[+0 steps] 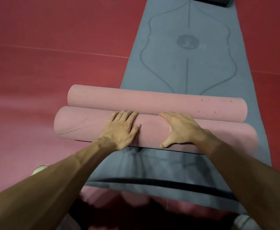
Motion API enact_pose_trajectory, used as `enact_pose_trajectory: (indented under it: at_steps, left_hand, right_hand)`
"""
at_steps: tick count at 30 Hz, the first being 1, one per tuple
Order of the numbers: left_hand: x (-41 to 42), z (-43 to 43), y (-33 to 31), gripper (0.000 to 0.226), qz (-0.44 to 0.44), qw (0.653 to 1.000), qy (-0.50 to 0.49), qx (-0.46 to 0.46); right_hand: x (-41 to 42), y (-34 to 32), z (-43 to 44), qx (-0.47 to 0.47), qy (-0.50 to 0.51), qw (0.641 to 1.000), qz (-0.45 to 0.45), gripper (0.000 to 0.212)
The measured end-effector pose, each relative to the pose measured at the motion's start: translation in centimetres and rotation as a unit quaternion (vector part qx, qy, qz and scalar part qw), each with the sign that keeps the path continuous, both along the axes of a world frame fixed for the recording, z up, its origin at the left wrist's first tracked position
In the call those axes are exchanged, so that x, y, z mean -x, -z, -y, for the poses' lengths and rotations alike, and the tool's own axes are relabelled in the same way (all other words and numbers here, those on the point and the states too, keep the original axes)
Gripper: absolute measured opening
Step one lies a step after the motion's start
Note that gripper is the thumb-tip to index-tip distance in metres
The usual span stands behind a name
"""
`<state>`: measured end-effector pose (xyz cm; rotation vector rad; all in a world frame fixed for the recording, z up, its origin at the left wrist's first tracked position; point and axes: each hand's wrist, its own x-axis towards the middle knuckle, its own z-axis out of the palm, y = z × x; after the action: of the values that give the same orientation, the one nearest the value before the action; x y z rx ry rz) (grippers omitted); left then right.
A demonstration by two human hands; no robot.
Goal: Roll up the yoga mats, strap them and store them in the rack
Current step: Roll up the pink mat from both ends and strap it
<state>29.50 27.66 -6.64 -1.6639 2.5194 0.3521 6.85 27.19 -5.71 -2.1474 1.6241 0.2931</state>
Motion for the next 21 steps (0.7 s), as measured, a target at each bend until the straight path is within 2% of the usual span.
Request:
enact_pose_trajectory:
  at_steps: [8, 11, 16, 21]
  left_hand:
    - [-0.4, -3.7, -0.5, 0.092, 0.025, 0.998, 0.032, -0.039]
    - [-0.5, -4.9, -0.1, 0.090, 0.038, 0.998, 0.035, -0.024]
    - [-0.6, -5.2, 0.4, 0.090, 0.038, 0.999, 0.033, -0.011]
    - [-0.5, -4.6, 0.8, 0.092, 0.029, 0.999, 0.034, -0.016]
  right_hand:
    - [0.1, -0.7, -3.9, -0.078, 0.020, 0.997, 0.016, 0.117]
    - [0.1, -0.3, -5.0, -0.060, 0.001, 0.998, 0.007, 0.117]
    - [-0.3, 0.3, -6.1, -0.019, 0.051, 0.998, 0.026, 0.091]
    - [-0.6, 1.2, -5.9, 0.021, 0.073, 0.997, 0.022, 0.090]
